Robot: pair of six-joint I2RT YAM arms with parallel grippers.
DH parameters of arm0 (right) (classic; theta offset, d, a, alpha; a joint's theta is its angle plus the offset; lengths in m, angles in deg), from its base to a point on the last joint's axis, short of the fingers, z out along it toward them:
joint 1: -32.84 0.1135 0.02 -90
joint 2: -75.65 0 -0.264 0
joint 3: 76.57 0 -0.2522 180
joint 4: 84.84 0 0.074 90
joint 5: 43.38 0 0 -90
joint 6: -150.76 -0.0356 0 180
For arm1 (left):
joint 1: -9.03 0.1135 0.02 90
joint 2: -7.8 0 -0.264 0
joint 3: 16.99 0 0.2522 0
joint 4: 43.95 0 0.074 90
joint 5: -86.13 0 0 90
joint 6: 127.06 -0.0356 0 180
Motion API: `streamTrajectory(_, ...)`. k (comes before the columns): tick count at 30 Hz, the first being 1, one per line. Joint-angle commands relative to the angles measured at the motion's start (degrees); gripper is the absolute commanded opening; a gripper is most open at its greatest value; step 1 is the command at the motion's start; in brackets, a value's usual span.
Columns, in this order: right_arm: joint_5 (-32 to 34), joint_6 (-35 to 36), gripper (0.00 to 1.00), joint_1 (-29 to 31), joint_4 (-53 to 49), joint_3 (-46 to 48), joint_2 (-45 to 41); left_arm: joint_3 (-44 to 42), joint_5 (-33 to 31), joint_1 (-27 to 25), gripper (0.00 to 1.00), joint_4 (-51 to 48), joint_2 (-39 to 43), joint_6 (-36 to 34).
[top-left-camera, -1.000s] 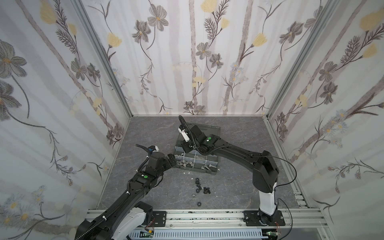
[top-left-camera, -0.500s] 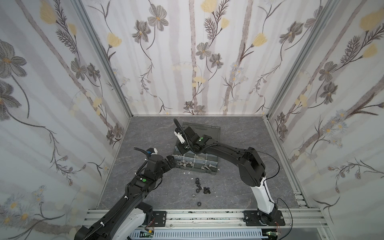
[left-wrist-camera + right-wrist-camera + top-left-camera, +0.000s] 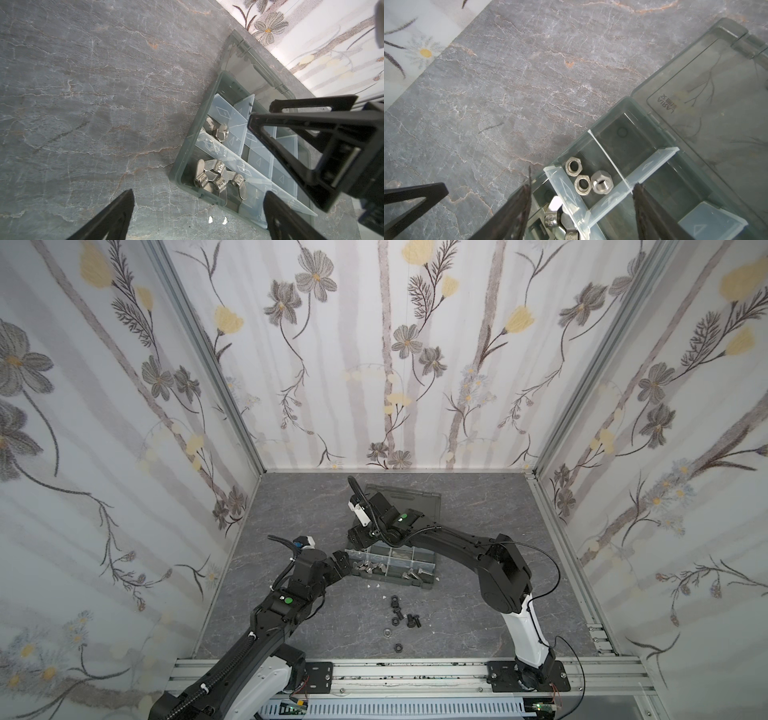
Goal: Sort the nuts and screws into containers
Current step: 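Carry the hex nut with the right gripper over the nut compartment, then open the right gripper to drop the hex nut among the others, then withdraw the right gripper while the left gripper lowers onto a silver hex nut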
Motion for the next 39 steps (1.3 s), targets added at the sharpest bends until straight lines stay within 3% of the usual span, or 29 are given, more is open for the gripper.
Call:
streamTrajectory(1,-0.27,-0.34,0.78,-0.23,2.89,-0.51,-1.68,0.02,-0.17,0.11,1.00,1.04,0.14,-0.08)
streamTrajectory(27,0.27,-1.13,0.81,-0.95,4.25,5.13,-10.00,-0.48,0.40,0.11,1.00,1.08,-0.09,-0.10)
streamTrajectory(39,0.77,-3.19,0.81,-2.61,8.20,17.00,-19.16,-0.56,3.24,0.10,0.98,1.19,-1.99,-0.84)
